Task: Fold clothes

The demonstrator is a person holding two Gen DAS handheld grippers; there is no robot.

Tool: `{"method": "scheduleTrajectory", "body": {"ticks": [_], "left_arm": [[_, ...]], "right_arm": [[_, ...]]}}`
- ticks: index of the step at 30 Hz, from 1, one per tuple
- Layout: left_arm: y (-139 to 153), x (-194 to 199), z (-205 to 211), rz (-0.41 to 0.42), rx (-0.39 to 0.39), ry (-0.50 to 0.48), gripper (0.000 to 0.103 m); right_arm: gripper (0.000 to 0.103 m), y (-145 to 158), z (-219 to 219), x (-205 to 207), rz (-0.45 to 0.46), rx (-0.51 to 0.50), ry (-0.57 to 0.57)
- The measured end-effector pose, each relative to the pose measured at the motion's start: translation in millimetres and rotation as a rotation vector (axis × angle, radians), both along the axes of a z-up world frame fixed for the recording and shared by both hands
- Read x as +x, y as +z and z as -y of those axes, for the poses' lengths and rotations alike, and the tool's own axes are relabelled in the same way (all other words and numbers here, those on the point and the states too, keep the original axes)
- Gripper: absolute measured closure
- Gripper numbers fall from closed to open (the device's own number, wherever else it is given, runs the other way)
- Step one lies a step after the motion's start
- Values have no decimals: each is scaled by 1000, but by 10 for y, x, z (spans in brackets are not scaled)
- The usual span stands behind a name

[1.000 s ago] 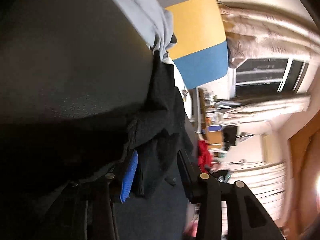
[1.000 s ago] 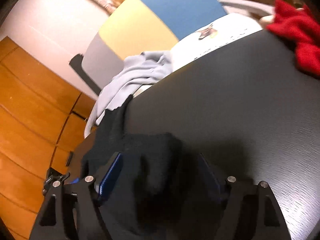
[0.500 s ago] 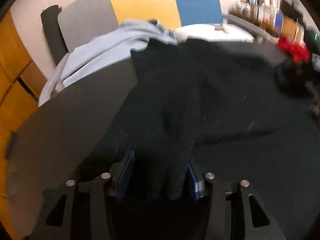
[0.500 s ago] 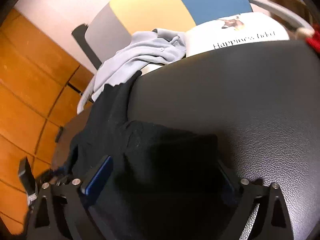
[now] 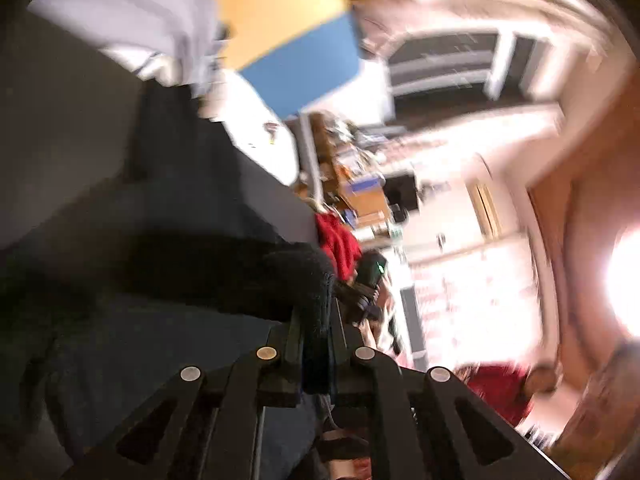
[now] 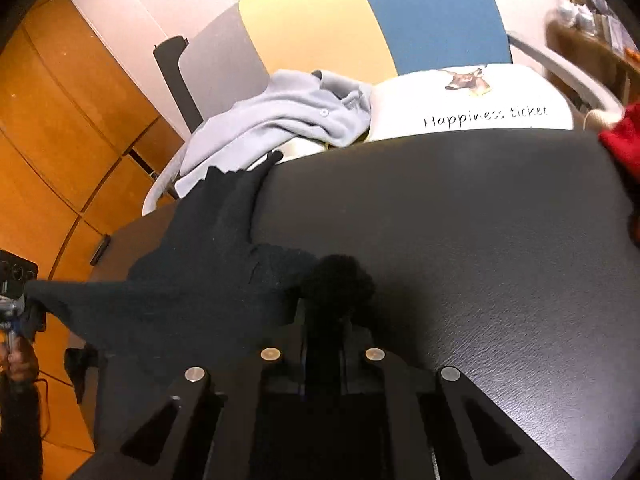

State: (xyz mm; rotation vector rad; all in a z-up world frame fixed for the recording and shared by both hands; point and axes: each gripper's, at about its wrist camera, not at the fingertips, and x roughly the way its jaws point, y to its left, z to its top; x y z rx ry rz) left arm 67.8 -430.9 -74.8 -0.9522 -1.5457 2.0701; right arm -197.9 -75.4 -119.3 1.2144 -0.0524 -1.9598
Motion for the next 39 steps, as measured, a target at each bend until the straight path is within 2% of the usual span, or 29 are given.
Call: {"method": "scheduleTrajectory", "body": {"ticks": [3,4,5,6,7,9,10,12,14,16,18,22,25,27,30,31,32,33,34,35,36,37,38,39], "left_arm": [[-479,-25,149,133,102,23,98],[-651,-53,181,184,137,22,97],[-818,-81,195,232,164,15,95],[-937,-71,204,263,171,23,93],[-1000,-18,216,267,168,35,89],[-1018,100,276,226,187,84,81],[-1006,165,318,206,189,111,79],[-972,223,391,200,145,147,77],[-906,341,446,222,90,191,76],[-743,452,454,255,-71,253,72],[-548,528,326,254,-236,266,68],[-268,417,-291,214,-555,195,55],[-165,279,-778,189,-786,107,53],[-168,97,-1042,206,-949,52,53],[-293,-146,-1278,252,-1125,-31,53],[-322,-216,-1302,276,-1143,-46,53],[-383,-228,-1275,308,-1135,-72,60],[-419,-234,-1229,327,-1104,-93,67],[-389,-226,-1126,312,-1010,-102,76],[-351,-216,-1018,290,-902,-109,95],[-295,-200,-898,251,-752,-113,95],[-234,-179,-779,203,-597,-119,95],[-158,-140,-667,133,-426,-132,95],[-77,-97,-559,67,-281,-139,95]], "right_arm": [[91,-113,-14,-98,38,9,-23],[88,-164,-17,-118,53,8,-32],[79,-186,-51,-131,70,-11,-47],[78,-203,-92,-143,89,-34,-64],[75,-220,-132,-156,107,-57,-80],[55,-145,-239,-89,89,-82,-95],[52,-94,-286,-34,72,-91,-92],[51,50,-339,134,0,-58,-59],[51,236,-288,409,-109,-11,30],[51,375,-163,714,-212,45,143],[48,434,56,1046,-303,112,283],[48,322,524,1533,-438,240,503],[48,116,771,1591,-468,318,559],[48,12,870,1581,-496,366,570],[48,1,906,1515,-513,387,565],[48,4,918,1489,-512,399,562],[48,10,922,1460,-496,401,564],[54,17,923,1429,-477,401,569],[60,14,919,1411,-470,407,573],[74,14,922,1394,-466,416,581],[85,17,926,1376,-461,426,589],[91,28,917,1357,-455,432,592],[96,62,890,1324,-444,422,588],[96,100,860,1287,-432,410,584]]}}
